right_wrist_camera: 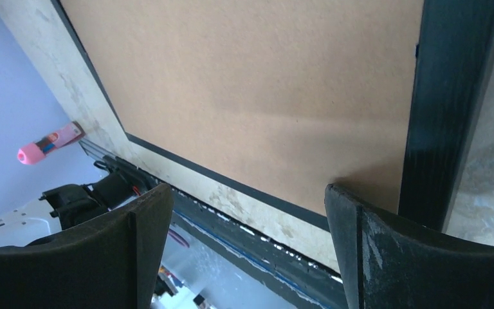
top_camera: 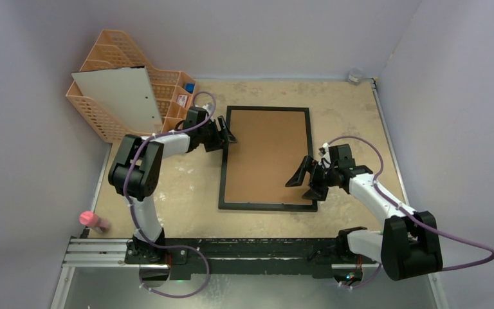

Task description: Put the photo into the frame

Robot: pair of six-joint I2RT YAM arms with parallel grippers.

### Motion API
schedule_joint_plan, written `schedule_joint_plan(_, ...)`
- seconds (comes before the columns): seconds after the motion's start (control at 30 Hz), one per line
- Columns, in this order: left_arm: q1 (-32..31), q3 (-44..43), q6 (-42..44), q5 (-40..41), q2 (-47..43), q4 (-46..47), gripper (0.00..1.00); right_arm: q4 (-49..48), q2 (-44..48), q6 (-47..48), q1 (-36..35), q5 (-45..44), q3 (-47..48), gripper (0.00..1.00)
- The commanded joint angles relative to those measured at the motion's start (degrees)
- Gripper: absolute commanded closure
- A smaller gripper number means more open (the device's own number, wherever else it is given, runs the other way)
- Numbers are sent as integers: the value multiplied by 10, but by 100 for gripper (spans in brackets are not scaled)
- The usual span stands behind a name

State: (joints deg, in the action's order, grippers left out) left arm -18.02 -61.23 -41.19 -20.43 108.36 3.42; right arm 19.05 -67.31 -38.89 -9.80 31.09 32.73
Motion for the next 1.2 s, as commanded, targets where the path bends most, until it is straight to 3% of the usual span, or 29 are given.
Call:
schedule_joint_plan(0.0,-7,9,14,-18,14,4,30,92,5,29,-2,-14,-4,10)
schedule_joint_plan(0.33,-7,8,28,-13,17,6,30,128,37,36,-3,-14,-13,11)
schedule_joint_plan(0.63,-7,-7,36,-15,18,-11,30,72,41,17,-13,-7,-44,13)
schedule_joint_plan(0.87,-7,-13,37,-13,19,-21,30,87,76,11,-21,2,-44,13)
schedule_joint_plan(1.17,-7,-19,44,-9,17,-30,30,15,62,-9,-23,-54,-46,15)
